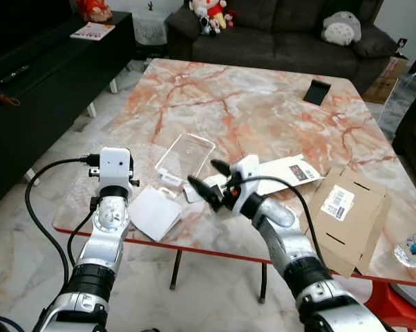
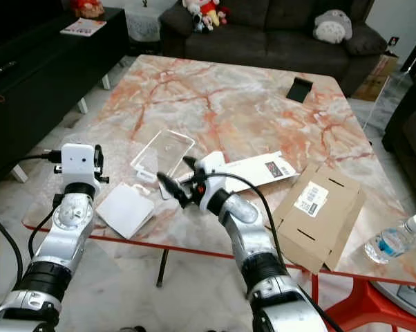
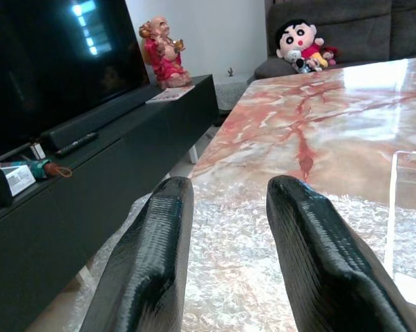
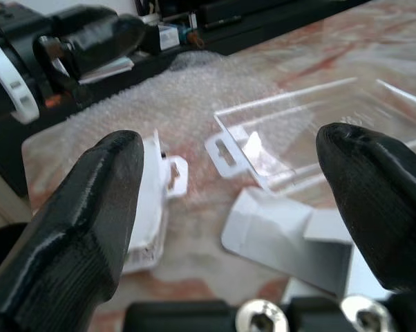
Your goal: Picking trash to rubbish bin
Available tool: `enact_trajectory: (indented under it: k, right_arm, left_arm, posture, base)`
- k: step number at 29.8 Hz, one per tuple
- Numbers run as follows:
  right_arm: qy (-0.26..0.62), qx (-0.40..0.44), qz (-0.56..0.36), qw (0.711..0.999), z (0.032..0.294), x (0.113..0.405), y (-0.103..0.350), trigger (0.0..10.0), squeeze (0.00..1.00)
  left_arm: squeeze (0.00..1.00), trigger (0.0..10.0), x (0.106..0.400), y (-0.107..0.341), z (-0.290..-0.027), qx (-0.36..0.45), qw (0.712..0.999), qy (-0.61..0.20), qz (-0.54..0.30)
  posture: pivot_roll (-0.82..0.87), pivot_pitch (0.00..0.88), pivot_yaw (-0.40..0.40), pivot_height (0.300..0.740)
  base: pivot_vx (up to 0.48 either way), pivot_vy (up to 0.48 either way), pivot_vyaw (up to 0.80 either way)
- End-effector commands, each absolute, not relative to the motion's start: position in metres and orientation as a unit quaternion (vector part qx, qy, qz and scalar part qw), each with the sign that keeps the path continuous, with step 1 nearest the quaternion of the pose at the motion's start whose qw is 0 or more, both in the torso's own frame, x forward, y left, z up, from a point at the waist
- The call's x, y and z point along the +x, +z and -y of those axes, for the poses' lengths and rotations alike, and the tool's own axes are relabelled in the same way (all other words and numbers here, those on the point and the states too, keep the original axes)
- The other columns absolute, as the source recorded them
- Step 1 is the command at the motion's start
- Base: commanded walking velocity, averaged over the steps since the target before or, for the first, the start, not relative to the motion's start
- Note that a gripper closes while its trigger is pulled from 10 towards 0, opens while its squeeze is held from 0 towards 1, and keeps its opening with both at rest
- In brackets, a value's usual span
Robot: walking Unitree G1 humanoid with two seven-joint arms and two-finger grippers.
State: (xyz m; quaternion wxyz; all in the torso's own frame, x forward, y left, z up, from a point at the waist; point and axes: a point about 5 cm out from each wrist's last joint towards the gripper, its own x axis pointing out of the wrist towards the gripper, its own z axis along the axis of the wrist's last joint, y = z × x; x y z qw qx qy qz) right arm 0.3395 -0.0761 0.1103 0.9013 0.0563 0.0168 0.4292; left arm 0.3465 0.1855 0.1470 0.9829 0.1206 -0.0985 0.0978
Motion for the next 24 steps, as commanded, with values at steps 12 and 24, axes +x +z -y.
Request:
enact_trajectory:
  k: [12, 24]
  right_arm:
    - [0.403, 0.044, -0.016, 0.914, 0.077, 0.343, 0.117, 10.0, 0.0]
    - [0.38, 0.057, -0.008, 0.923, 0.077, 0.346, 0.124, 10.0, 0.0]
  left_arm:
    - [1.0, 10.0, 0.348, 0.151, -0.195, 0.144, 0.979, 0.11, 0.089]
    - [1.0, 10.0, 0.356, 0.156, -0.195, 0.135, 0.984, 0.086, 0.072]
  posture:
    - [0.09, 0.104, -0.111, 0.74]
    - [0.08, 0.112, -0.111, 0.74]
  base:
    - [0.0, 0.0, 0.0]
    - [0.0, 0.0, 0.0]
